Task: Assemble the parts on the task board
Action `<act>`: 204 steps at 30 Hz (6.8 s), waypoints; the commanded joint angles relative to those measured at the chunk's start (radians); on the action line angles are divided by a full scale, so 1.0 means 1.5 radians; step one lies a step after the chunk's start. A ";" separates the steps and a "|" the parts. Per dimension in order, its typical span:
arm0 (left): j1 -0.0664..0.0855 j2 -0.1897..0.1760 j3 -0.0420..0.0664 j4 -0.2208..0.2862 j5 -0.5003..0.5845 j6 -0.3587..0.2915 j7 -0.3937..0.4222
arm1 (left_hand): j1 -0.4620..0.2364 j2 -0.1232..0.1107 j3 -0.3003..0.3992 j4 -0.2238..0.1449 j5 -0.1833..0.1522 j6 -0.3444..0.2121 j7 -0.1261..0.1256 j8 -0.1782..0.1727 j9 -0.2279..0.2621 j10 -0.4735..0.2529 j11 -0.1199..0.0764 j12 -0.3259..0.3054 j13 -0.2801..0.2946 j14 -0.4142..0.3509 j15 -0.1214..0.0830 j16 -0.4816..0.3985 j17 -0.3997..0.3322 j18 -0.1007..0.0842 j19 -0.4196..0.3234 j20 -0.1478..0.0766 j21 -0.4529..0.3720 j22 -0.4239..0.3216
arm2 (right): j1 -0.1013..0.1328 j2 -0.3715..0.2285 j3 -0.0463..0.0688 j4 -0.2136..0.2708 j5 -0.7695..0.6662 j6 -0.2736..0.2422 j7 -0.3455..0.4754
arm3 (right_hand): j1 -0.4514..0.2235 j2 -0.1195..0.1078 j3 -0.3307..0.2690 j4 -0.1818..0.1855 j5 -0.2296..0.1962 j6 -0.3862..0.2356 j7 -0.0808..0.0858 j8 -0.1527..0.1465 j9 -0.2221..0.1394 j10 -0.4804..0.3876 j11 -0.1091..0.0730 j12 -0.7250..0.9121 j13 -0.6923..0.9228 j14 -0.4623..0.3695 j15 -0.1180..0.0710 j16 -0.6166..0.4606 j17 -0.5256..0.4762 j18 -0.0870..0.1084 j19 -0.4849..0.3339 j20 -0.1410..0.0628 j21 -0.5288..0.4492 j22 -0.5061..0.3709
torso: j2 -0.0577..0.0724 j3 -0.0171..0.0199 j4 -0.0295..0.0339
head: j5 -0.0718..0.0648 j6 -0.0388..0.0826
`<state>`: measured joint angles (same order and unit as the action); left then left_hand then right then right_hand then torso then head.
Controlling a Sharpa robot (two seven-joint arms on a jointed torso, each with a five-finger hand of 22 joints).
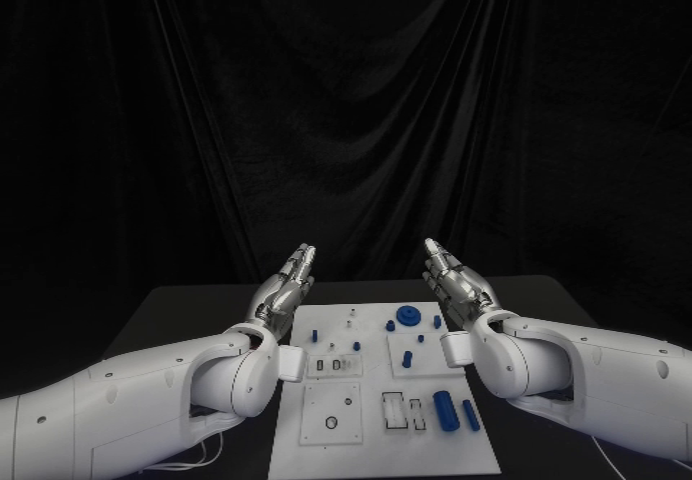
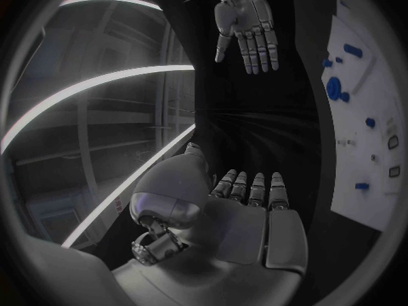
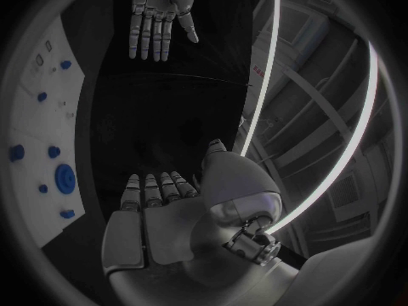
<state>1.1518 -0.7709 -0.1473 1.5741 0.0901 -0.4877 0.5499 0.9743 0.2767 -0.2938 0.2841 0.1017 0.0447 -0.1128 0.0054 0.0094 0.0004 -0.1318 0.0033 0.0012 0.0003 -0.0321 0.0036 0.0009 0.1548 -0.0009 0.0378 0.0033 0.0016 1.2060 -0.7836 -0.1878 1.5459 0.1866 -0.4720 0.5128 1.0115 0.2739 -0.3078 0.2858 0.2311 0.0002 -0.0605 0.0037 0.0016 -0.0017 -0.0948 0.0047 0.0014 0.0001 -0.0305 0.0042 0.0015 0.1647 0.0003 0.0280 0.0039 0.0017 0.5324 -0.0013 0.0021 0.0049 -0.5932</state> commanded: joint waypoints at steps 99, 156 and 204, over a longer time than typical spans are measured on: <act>0.086 -0.178 -0.042 0.072 -0.003 0.332 0.232 | 0.175 0.008 0.023 0.000 0.194 0.142 0.095 0.019 0.017 0.157 0.204 0.073 0.026 0.100 0.154 0.098 0.025 0.008 0.062 0.169 0.041 0.017 | 0.194 -0.032 -0.040 -0.036 -1.222 0.191 -0.356 | 0.340 -0.204 0.274 -0.123 0.001 0.519 0.100 0.093 0.084 0.531 0.121 0.169 0.050 0.841 0.011 0.670 0.417 -0.011 0.791 0.043 0.672 0.506 | 0.172 -0.0484 0.0504 | -0.049 -0.097; 0.086 -0.173 -0.042 0.073 0.020 0.361 0.216 | 0.202 0.005 0.058 -0.022 0.267 0.142 0.105 0.019 0.017 0.144 0.207 0.078 0.025 0.092 0.162 0.116 0.025 -0.002 0.067 0.170 0.043 0.018 | 0.152 -0.012 -0.040 -0.077 -1.353 0.109 -0.386 | 0.318 -0.231 0.342 -0.082 0.008 0.605 0.086 0.088 0.109 0.624 0.107 0.145 0.053 0.879 0.000 0.742 0.487 -0.022 0.806 0.036 0.764 0.653 | 0.198 -0.0542 0.0491 | -0.052 -0.093; 0.085 -0.169 -0.043 0.064 0.020 0.352 0.198 | 0.215 0.002 0.085 -0.050 0.302 0.149 0.115 0.021 0.018 0.146 0.215 0.087 0.027 0.091 0.170 0.129 0.026 -0.010 0.069 0.171 0.043 0.018 | 0.175 0.084 -0.025 -0.132 -1.238 -0.009 -0.351 | 0.340 -0.233 0.419 -0.095 -0.034 0.727 0.109 0.139 0.190 0.835 0.093 0.084 0.046 0.938 -0.001 0.754 0.532 -0.037 0.863 0.031 0.805 0.735 | 0.201 -0.0545 0.0502 | -0.031 -0.086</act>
<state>1.2788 -1.0250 -0.2117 1.6685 0.1225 0.0430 0.6774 1.2895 0.2793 -0.1689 0.2095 0.5509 0.2664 0.0556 0.0319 0.0354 0.2165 0.1845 0.1306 0.0403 0.1362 0.2183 0.1938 0.0388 0.1537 0.0954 0.2912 0.0652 0.0281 1.4666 -0.6612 -0.2269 1.3546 -1.7087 -0.4490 -0.0172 1.5266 -0.0838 0.3179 0.1410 0.1802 1.0848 0.0988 0.1987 0.2033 1.2389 0.0514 0.1324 0.0689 1.4010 -0.0336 1.1316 0.7984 0.1242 1.2903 0.0732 1.2084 1.1027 0.8321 -0.0832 0.0763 -0.0441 -0.7238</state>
